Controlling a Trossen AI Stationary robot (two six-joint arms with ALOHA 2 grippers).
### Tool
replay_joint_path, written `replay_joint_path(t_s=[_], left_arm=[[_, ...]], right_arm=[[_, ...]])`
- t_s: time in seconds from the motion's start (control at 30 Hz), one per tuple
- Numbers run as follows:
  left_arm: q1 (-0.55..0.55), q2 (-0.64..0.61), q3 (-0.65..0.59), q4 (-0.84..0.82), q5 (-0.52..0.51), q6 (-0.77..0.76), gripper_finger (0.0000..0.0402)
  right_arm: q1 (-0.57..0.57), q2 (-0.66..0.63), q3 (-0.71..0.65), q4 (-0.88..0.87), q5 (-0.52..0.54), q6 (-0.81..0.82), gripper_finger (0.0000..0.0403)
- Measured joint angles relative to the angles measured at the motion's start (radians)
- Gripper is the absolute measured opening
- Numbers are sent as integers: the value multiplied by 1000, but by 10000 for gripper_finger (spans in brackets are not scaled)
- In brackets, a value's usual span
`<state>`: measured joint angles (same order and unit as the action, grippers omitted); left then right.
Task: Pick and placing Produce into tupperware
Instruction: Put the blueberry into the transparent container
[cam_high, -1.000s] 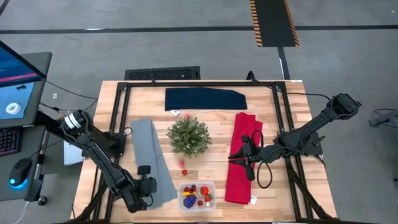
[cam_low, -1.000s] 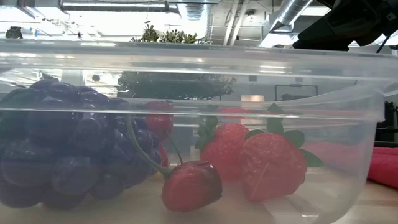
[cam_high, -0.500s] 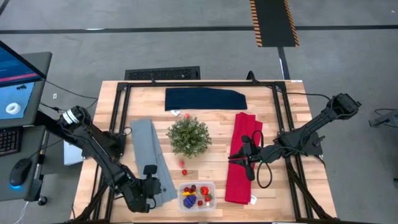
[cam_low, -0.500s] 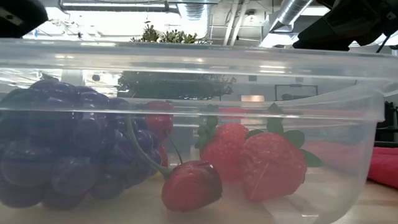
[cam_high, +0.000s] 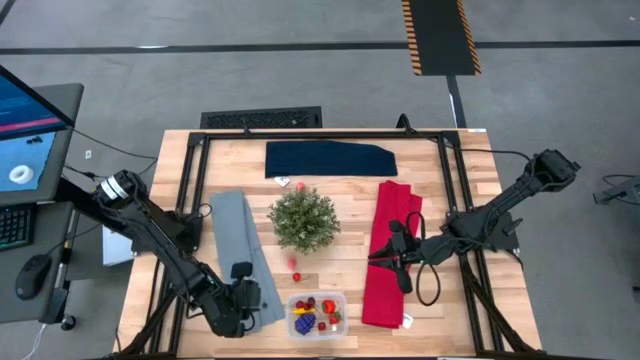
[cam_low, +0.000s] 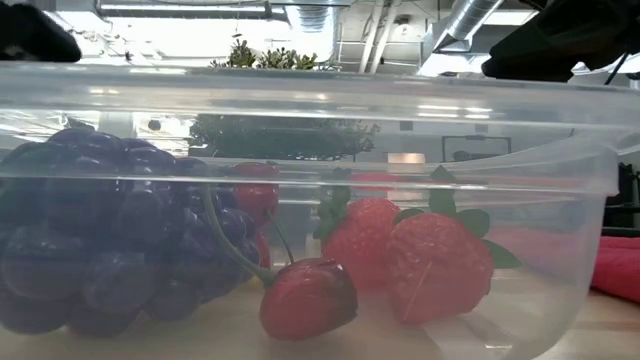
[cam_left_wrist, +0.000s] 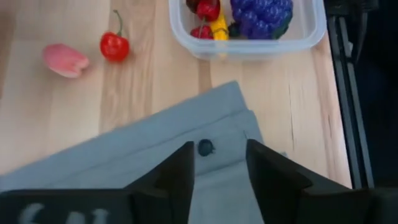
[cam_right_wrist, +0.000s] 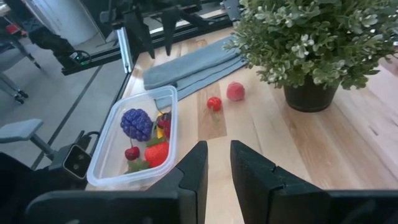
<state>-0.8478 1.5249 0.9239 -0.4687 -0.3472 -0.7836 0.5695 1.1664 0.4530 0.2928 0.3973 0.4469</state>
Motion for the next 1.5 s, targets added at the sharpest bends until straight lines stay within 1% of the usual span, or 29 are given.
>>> replay_joint_path(t_s=[0.17, 0.3, 0.4, 0.47, 0.53, 0.7, 0.87, 1.07, 1.33, 1.5], left_arm=[[11, 0, -48, 70, 8, -12, 163], [13, 0, -87, 95, 4, -35, 166], [21, 0, -127, 148, 26, -41, 167], [23, 1, -136, 172, 20, -35, 167], [23, 1, -141, 202, 20, -23, 167], [34, 36, -146, 203, 39, -23, 167], [40, 101, -146, 283, 108, 5, 167], [40, 108, -146, 299, 90, 17, 167], [44, 148, -146, 302, 81, 17, 167], [44, 147, -146, 303, 71, 22, 167]], right_arm=[[-2, 0, 0, 0, 0, 0, 92], [-2, 0, 0, 0, 0, 0, 92], [-2, 0, 0, 0, 0, 0, 92], [-2, 0, 0, 1, 0, 0, 92], [-2, 0, 0, 0, 0, 0, 92], [-2, 0, 0, 4, 0, -1, 92], [-2, 0, 0, 8, 0, -1, 92], [-2, 0, 0, 8, 1, -1, 92], [-2, 0, 0, 8, 1, -1, 92], [-2, 0, 0, 8, 1, -1, 92]])
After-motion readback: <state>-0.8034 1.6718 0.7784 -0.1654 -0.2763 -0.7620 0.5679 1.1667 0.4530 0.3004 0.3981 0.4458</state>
